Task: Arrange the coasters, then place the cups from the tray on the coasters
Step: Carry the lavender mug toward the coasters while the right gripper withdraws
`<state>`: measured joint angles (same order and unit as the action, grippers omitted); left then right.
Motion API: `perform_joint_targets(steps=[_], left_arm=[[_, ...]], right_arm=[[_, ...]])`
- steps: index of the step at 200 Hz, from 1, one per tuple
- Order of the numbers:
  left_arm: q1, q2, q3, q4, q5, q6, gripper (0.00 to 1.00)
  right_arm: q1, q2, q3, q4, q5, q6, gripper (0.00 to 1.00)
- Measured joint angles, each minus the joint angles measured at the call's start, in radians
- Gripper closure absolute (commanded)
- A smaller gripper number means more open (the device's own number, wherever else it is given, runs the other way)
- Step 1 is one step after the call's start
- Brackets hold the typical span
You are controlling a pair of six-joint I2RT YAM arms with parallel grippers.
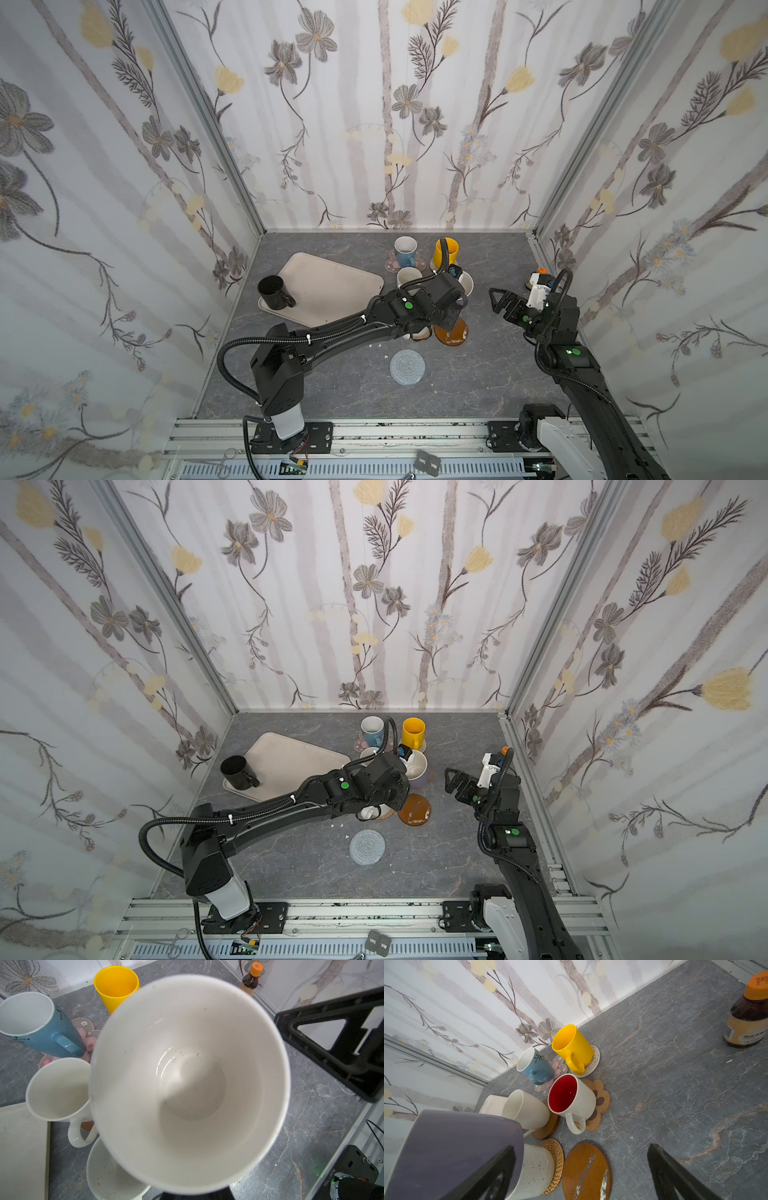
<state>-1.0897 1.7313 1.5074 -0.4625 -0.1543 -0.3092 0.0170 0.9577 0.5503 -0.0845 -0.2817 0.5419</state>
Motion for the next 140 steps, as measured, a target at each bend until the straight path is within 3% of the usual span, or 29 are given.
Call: perform_joint_targets(steps=[140], left_arm=[[-0.031, 0.136, -0.089, 0.063, 0.032, -0.04, 1.0]], right_arm=[[-0.045, 0.016, -0.041, 0.024, -0.069, 0.019, 0.0]])
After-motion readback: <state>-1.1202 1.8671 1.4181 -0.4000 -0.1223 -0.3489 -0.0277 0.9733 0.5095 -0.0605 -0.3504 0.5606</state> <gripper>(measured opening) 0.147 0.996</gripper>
